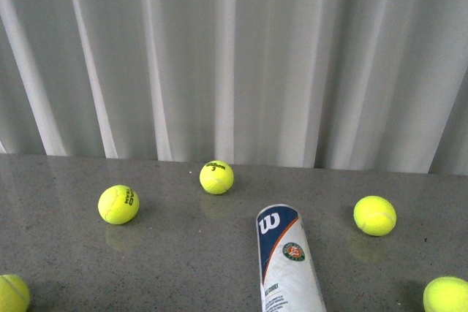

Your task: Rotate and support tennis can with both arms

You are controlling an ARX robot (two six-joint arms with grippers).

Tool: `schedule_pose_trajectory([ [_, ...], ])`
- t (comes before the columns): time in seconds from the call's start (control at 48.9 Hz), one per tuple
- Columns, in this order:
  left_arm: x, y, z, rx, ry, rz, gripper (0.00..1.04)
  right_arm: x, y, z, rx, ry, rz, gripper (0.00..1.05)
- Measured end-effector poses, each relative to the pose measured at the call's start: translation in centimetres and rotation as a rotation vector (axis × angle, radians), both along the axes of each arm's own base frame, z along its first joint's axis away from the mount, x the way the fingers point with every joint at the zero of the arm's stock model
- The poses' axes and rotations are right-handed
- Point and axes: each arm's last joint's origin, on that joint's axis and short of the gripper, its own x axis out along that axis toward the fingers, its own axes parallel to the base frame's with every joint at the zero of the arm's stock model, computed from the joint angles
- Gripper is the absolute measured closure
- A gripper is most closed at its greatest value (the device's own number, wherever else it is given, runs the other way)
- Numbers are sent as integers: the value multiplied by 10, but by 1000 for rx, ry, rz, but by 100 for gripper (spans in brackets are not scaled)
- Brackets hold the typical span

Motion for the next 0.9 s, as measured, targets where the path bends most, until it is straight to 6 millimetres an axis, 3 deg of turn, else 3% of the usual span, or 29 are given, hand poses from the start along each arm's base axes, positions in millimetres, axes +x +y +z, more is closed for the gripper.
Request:
schedule_pose_trajectory([
  [0.901,0,0,0,0,0,0,7,0,0,0,0,0,0,7],
])
